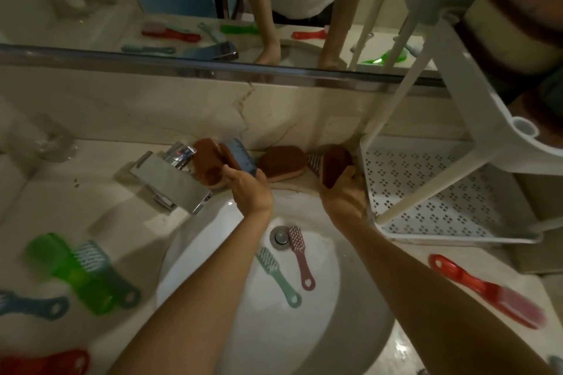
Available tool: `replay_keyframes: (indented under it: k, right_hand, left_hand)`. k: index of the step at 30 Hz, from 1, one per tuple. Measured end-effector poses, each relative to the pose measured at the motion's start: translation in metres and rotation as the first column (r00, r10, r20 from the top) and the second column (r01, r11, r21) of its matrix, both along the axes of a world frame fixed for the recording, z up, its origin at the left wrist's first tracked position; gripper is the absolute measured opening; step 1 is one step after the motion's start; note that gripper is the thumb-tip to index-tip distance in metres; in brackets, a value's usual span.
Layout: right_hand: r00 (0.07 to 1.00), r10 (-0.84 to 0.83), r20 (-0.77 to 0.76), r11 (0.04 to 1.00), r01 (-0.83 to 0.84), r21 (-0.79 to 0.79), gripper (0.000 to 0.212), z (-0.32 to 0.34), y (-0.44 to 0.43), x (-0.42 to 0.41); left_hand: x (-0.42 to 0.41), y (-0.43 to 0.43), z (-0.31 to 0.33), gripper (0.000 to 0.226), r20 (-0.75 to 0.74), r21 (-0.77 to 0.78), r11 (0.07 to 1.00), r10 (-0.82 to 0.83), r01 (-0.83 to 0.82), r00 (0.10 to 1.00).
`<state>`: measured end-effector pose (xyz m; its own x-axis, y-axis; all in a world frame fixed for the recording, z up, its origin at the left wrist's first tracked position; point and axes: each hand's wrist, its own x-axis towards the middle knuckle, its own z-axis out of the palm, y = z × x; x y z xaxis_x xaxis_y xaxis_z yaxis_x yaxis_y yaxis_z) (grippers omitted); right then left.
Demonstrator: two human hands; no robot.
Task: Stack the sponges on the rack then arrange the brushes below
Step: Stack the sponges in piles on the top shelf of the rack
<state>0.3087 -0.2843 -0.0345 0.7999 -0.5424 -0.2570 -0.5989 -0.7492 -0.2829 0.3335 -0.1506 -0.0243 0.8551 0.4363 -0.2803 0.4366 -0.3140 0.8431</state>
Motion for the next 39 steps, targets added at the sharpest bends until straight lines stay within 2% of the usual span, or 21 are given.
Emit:
replay_keyframes:
  k: [3, 6, 12, 14, 19, 21, 24, 26, 28, 30, 35, 39]
  right_hand:
    - [0.997, -0.002, 0.073, 1.0, 0.002, -0.001, 0.083, 0.001, 0.003, -0.001]
    - [0.986, -0.003, 0.166, 0.999, -0.003, 0.034, 0.078, 0.004, 0.005, -0.004]
    - [0.975, -0.01, 0.222, 0.988, -0.025, 0.155, 0.067, 0.015, 0.002, -0.007]
    - [0.974, -0.015, 0.225, 0.984, -0.026, 0.179, 0.065, 0.019, 0.001, -0.008]
    - [0.954, 0.008, 0.298, 0.985, -0.059, 0.162, 0.06, 0.034, 0.001, -0.01]
    - [0.948, 0.041, 0.315, 0.989, -0.084, 0.124, 0.057, 0.041, 0.003, -0.016]
    - [0.911, 0.117, 0.395, 0.992, -0.123, -0.012, 0.058, 0.053, 0.004, -0.029]
    - [0.909, 0.142, 0.392, 0.989, -0.143, -0.027, 0.062, 0.064, 0.0, -0.036]
    - [0.936, 0.143, 0.322, 0.988, -0.152, 0.001, 0.063, 0.076, -0.003, -0.045]
    - [0.929, 0.161, 0.334, 0.986, -0.168, -0.007, 0.06, 0.088, -0.006, -0.057]
    - [0.844, 0.168, 0.509, 0.976, -0.214, 0.031, 0.053, 0.133, 0.005, -0.085]
    - [0.721, 0.176, 0.67, 0.969, -0.246, 0.011, 0.048, 0.182, 0.009, -0.1]
  left_hand:
    - [0.01, 0.003, -0.005, 0.047, -0.03, 0.022, 0.999, 0.05, -0.049, 0.998]
    - [0.014, 0.005, -0.01, 0.039, 0.0, 0.053, 0.997, 0.054, -0.054, 0.999]
    - [0.019, 0.0, -0.015, 0.029, 0.024, -0.035, 0.999, -0.012, 0.013, 1.0]
    - [0.021, -0.001, -0.014, 0.031, 0.024, -0.036, 0.999, -0.011, 0.012, 1.0]
    - [0.018, -0.012, -0.003, 0.057, 0.036, -0.048, 0.999, 0.003, -0.001, 0.999]
    - [0.014, -0.02, 0.006, 0.066, 0.069, -0.053, 0.998, -0.031, 0.035, 0.997]
    - [0.0, -0.03, 0.022, 0.087, 0.11, -0.051, 0.993, -0.102, 0.109, 0.989]
    - [-0.01, -0.034, 0.031, 0.095, 0.135, -0.05, 0.988, -0.142, 0.15, 0.981]
    - [-0.02, -0.035, 0.041, 0.093, 0.159, -0.045, 0.984, -0.165, 0.174, 0.973]
    - [-0.031, -0.036, 0.056, 0.088, 0.192, -0.034, 0.984, -0.163, 0.173, 0.968]
    - [-0.062, -0.034, 0.119, 0.079, 0.369, -0.045, 0.996, -0.06, 0.082, 0.927]
    - [-0.08, -0.028, 0.175, 0.076, 0.534, -0.05, 0.998, 0.007, 0.024, 0.846]
